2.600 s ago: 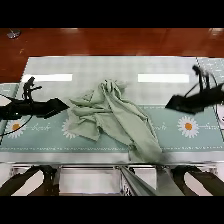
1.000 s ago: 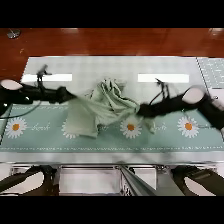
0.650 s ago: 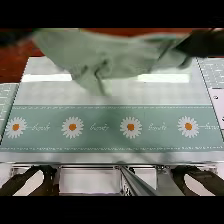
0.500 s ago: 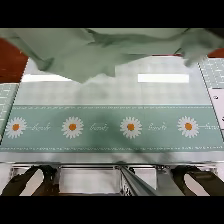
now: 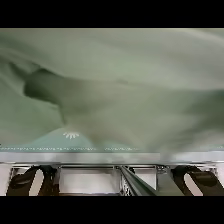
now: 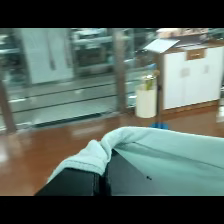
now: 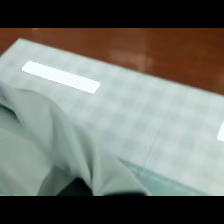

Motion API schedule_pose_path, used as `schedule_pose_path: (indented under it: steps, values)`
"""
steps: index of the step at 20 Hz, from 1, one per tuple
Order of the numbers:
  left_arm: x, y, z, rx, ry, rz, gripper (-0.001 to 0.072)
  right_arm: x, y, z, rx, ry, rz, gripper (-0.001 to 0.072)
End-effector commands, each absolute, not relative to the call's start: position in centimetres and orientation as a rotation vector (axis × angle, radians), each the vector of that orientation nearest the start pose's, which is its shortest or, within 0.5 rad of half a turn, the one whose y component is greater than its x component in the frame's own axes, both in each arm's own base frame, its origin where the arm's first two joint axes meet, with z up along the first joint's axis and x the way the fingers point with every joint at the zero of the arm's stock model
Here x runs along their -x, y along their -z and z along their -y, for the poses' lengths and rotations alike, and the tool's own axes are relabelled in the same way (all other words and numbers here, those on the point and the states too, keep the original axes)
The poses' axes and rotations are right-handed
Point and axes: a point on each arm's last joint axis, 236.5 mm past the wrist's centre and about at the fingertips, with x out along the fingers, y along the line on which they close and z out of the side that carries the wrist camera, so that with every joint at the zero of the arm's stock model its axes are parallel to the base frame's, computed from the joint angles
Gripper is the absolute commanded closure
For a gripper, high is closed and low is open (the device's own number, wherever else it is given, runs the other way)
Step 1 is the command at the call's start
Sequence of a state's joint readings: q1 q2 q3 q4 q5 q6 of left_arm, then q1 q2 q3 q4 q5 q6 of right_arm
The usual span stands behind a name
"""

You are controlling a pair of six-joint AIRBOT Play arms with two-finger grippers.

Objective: Fold the shirts.

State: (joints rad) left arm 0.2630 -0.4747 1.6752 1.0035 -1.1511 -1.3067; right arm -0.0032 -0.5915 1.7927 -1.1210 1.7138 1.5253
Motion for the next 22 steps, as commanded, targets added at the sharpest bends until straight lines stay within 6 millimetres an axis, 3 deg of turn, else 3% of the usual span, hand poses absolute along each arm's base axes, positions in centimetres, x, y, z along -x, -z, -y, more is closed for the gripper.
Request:
schedule_pose_path:
  steps: [1,3,6,8,10,12,16,17,18,19,20,22]
  values:
    - [-18.0,-45.1,5.9,-0.025,0.217,-0.061,0.0687,-14.0,-34.1,-10.5,-0.055,-0.477,-0.64,0.0687]
    - [-22.4,-39.4,6.0,0.041,0.256,-0.23,0.0688,-17.3,-30.3,-11.3,-0.124,-0.498,-0.712,0.0687]
    - [-28.9,-29.2,4.9,0.134,0.25,-0.478,0.0687,-22.9,-22.4,-12.4,-0.251,-0.514,-0.828,0.0687]
    - [-32.8,-22.5,4.1,0.216,0.222,-0.587,0.0687,-27.4,-17.2,-11.9,-0.325,-0.453,-0.861,0.0687]
    - [-35.9,-17.3,3.6,0.294,0.193,-0.65,0.0687,-32.0,-13.3,-11.6,-0.398,-0.4,-0.889,0.0687]
    - [-38.8,-13.6,3.7,0.331,0.178,-0.691,0.0686,-36.9,-11.1,-12.1,-0.445,-0.412,-0.88,0.0687]
    - [-43.3,-9.7,6.0,0.374,0.196,-0.729,0.0686,-47.3,-6.4,-12.5,-0.589,-0.372,-0.925,0.0686]
    - [-44.0,-9.2,6.6,0.403,0.206,-0.737,0.0685,-49.4,-5.2,-12.8,-0.633,-0.364,-0.948,0.0657]
    - [-44.5,-8.9,7.3,0.435,0.217,-0.748,0.0657,-51.0,-4.2,-12.7,-0.685,-0.344,-0.981,0.0457]
    - [-44.8,-8.9,7.7,0.477,0.224,-0.755,0.0487,-52.1,-3.5,-12.6,-0.71,-0.347,-1.017,0.0156]
    - [-44.7,-9.0,8.1,0.491,0.236,-0.767,0.004,-52.6,-3.2,-12.3,-0.717,-0.366,-1.059,0.0088]
    - [-43.3,-8.2,7.5,0.419,0.253,-0.842,0.0002,-52.5,-3.7,-9.5,-0.732,-0.366,-1.106,0.0087]
